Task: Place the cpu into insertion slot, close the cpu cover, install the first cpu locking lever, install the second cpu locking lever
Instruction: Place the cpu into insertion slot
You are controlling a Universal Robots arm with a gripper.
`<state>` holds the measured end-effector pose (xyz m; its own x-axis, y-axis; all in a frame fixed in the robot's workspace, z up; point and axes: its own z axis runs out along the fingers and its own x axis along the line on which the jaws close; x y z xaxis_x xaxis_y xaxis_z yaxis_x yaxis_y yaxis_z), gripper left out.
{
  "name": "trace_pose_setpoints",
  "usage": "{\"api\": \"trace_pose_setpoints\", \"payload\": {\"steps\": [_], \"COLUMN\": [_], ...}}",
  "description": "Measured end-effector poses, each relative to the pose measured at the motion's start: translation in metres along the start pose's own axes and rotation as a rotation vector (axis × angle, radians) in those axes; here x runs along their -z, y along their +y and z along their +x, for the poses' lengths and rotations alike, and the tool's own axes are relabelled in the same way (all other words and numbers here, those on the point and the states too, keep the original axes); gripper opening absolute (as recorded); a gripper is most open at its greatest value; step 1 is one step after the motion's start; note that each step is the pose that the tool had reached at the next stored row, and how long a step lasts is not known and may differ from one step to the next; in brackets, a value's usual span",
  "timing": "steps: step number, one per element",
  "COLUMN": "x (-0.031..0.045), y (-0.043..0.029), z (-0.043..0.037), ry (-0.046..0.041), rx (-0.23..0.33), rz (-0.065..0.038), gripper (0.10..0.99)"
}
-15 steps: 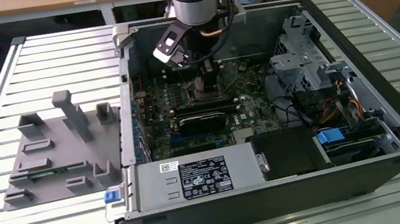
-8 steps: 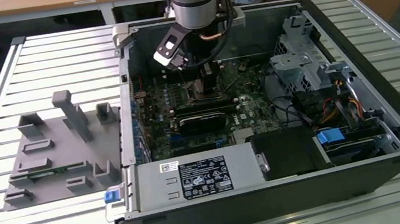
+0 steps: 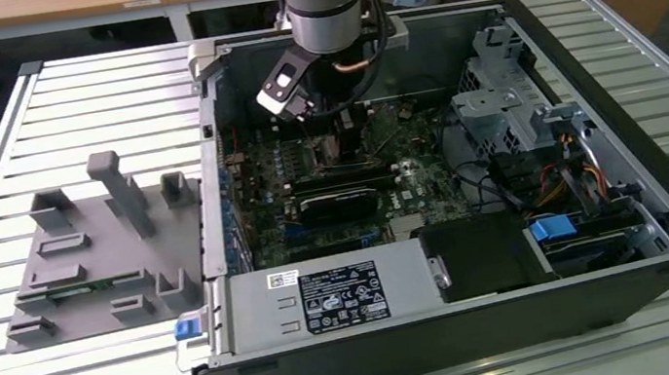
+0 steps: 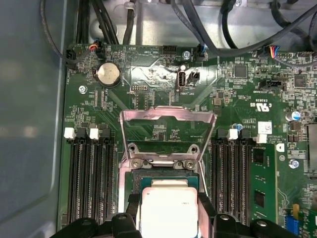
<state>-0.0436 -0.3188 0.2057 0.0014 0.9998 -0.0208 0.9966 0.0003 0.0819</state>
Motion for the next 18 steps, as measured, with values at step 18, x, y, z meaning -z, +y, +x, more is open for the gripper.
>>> {"api": "trace_pose_setpoints", "payload": {"steps": [18], "x": [-0.0111], "y": [-0.0015], "z": [0.0039], "ry": [-0.0016], "rx": [-0.019], "rz": [0.000], "gripper": [0.541]}}
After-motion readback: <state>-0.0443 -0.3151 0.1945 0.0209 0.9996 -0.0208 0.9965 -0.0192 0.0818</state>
